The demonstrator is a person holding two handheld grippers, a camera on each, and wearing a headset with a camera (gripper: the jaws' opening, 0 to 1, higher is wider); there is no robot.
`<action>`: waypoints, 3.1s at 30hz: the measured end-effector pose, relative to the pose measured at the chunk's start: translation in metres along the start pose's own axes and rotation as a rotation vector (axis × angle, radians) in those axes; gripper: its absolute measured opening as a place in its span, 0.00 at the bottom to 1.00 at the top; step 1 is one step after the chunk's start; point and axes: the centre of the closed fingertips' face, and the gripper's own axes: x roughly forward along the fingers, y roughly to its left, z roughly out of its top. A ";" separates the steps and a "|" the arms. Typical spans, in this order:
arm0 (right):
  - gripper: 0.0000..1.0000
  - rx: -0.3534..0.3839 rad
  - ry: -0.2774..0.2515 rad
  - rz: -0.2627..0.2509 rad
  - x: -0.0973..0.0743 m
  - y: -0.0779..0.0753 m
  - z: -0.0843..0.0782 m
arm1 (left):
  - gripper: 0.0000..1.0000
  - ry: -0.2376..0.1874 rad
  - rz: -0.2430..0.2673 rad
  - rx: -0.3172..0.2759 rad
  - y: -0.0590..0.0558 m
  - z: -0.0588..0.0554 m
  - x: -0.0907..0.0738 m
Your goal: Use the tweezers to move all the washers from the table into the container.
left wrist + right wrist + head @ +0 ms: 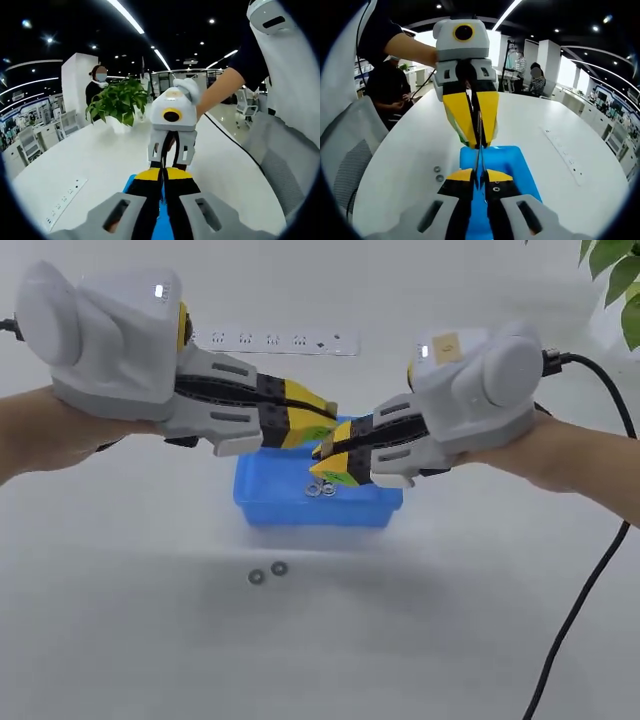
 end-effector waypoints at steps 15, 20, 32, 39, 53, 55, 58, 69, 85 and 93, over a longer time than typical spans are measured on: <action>0.12 0.071 -0.005 -0.067 -0.016 -0.009 0.008 | 0.05 0.016 0.049 0.021 -0.002 0.018 0.000; 0.13 0.067 0.020 -0.101 -0.020 -0.011 0.008 | 0.05 0.026 0.072 0.025 -0.002 0.022 -0.005; 0.15 0.130 0.046 -0.180 -0.049 -0.012 -0.009 | 0.05 0.065 0.098 0.050 -0.003 0.021 -0.010; 0.22 0.197 0.017 -0.232 -0.072 -0.007 -0.018 | 0.05 0.072 0.105 0.056 -0.004 0.020 -0.014; 0.44 0.176 0.040 -0.329 -0.101 0.037 -0.044 | 0.05 0.071 0.123 0.046 -0.021 0.009 -0.034; 0.47 0.179 0.047 -0.327 -0.103 0.049 -0.049 | 0.05 0.066 0.130 0.054 -0.025 0.010 -0.036; 0.52 0.182 0.060 -0.333 -0.104 0.061 -0.055 | 0.05 0.062 0.126 0.057 -0.032 0.011 -0.038; 0.81 0.160 0.050 -0.333 -0.099 0.097 -0.061 | 0.05 0.037 0.123 0.032 -0.066 0.010 -0.044; 0.98 0.183 0.059 -0.219 -0.075 0.138 -0.075 | 0.05 0.069 0.148 -0.043 -0.083 -0.031 -0.046; 1.00 0.217 0.031 -0.187 -0.068 0.144 -0.077 | 0.05 0.070 0.155 -0.059 -0.078 -0.044 -0.041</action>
